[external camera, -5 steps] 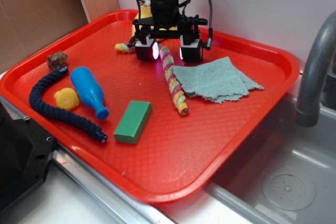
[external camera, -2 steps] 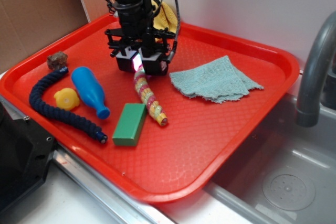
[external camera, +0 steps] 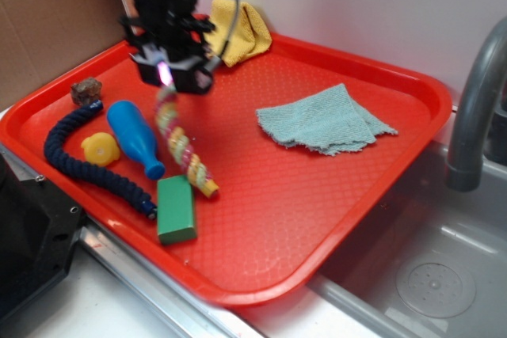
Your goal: Grab the multicolored rope.
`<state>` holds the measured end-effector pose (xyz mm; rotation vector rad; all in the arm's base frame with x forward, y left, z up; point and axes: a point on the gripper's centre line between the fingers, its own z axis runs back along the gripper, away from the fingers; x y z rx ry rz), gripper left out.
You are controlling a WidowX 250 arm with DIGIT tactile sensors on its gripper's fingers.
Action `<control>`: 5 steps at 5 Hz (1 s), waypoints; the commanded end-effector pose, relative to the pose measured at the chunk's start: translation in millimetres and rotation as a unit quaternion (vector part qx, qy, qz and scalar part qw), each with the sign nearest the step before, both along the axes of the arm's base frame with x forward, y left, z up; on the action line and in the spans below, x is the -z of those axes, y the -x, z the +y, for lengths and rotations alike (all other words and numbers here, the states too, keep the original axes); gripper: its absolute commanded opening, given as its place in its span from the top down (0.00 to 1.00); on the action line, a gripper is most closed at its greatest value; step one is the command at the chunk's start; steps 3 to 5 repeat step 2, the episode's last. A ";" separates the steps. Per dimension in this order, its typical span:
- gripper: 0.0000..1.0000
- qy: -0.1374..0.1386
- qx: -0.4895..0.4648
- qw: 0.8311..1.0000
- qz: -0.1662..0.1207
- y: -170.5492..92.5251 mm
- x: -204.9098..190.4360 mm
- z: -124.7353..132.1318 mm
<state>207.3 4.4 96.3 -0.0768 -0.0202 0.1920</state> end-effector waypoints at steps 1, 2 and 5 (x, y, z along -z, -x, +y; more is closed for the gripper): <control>1.00 -0.010 -0.006 0.998 -0.064 8.1 -103.8 21.7; 1.00 -0.019 -0.014 0.999 -0.046 6.4 -116.3 19.4; 1.00 -0.019 -0.014 0.999 -0.046 6.4 -116.3 19.4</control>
